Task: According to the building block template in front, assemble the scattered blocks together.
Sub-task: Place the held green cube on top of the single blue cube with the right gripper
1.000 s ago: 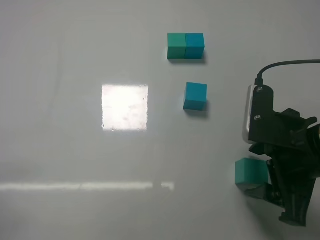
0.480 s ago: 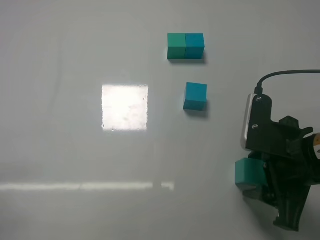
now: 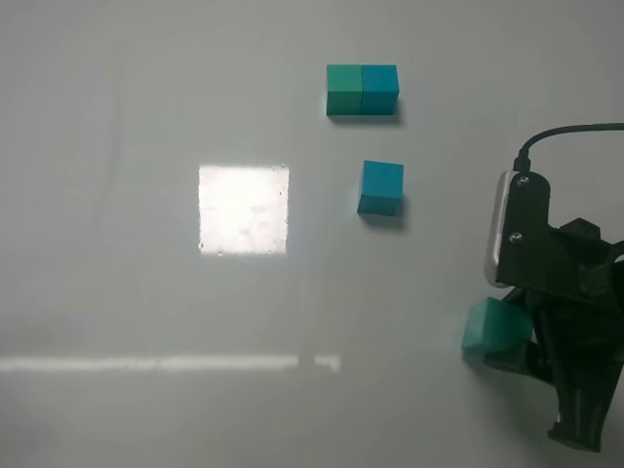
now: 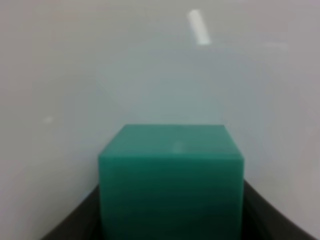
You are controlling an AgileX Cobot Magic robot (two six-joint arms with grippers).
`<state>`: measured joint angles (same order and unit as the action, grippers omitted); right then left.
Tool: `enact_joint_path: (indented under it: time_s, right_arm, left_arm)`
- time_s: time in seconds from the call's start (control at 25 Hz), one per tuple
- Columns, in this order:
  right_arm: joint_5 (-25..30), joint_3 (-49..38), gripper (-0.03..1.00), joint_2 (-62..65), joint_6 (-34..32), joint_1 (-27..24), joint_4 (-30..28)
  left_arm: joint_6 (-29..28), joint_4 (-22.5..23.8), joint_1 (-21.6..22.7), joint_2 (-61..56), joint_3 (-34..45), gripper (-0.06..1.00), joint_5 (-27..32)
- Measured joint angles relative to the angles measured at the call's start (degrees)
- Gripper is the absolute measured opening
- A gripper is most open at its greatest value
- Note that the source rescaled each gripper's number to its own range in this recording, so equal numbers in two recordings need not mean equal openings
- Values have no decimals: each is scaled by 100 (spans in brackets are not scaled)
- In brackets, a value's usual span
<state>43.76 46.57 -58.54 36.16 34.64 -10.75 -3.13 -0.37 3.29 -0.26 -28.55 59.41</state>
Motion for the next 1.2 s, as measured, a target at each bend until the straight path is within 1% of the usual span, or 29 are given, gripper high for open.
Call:
enact_joint_path:
  time_s: [0.08,0.24,0.4,0.64,0.8,0.88,1.0,1.12,1.2]
  right_arm:
    - [289,234,1,6,13,0,24]
    - [448,564,1,22,76,0,126]
    - [764,866,1,17,374,0,148]
    - [1376,2189,1,-411,1101,0,148]
    - [1580,3049,1,-1029,1394,42,173]
    - [1640,3456,1,-1311,1461,160,173]
    - [1670,3921,1,-1675,1480,518,125]
    - [1745,4348,1,-2095,1370,1049,-187]
    - [1944,4739,1,-2459,1244,1281,-357]
  left_arm:
    - [0,0,0,0,0,27,0]
    - [0,0,0,0,0,27,0]
    - [0,0,0,0,0,27,0]
    - [0,0,0,0,0,27,0]
    - [0,0,0,0,0,27,0]
    - [0,0,0,0,0,27,0]
    - [0,0,0,0,0,27,0]
    - [0,0,0,0,0,27,0]
    - [0,0,0,0,0,27,0]
